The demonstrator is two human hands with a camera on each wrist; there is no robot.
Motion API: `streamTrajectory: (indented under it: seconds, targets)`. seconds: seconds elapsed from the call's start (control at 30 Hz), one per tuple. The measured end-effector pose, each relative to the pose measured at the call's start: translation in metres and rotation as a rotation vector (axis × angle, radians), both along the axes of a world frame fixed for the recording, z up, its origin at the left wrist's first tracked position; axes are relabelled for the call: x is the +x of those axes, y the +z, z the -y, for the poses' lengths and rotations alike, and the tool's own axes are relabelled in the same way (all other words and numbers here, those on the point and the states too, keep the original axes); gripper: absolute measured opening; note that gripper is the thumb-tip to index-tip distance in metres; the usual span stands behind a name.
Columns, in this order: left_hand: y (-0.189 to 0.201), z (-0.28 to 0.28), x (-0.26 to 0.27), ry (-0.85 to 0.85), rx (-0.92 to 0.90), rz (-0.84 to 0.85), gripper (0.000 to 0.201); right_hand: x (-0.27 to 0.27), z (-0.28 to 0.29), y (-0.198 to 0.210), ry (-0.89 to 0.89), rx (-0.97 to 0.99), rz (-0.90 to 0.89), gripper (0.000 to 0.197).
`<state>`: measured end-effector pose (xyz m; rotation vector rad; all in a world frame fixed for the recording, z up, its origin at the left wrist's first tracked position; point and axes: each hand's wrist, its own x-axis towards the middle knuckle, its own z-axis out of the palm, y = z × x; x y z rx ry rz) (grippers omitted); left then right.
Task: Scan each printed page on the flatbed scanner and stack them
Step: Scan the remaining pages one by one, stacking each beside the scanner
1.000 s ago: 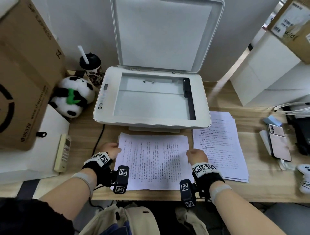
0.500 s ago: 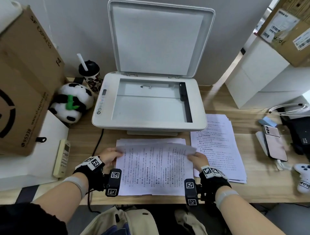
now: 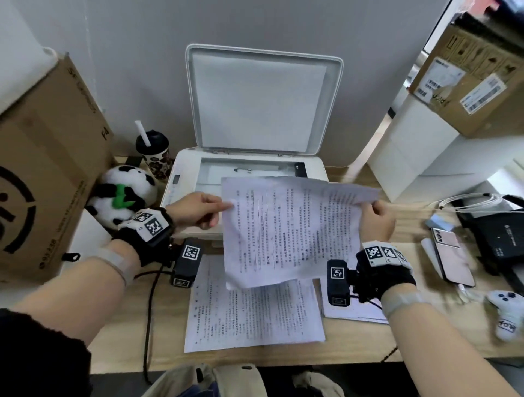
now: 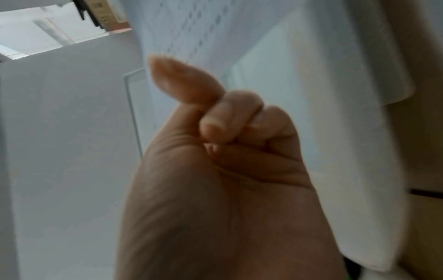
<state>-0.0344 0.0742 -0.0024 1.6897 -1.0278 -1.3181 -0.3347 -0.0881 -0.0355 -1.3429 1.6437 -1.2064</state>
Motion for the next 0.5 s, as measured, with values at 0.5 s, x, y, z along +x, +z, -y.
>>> streamTrajectory:
  seconds: [0.5]
  targets:
    - [-0.002, 0.021, 0.044, 0.345, -0.108, 0.019, 0.022, 0.061, 0.012, 0.020, 0.431, 0.190, 0.074, 0.027]
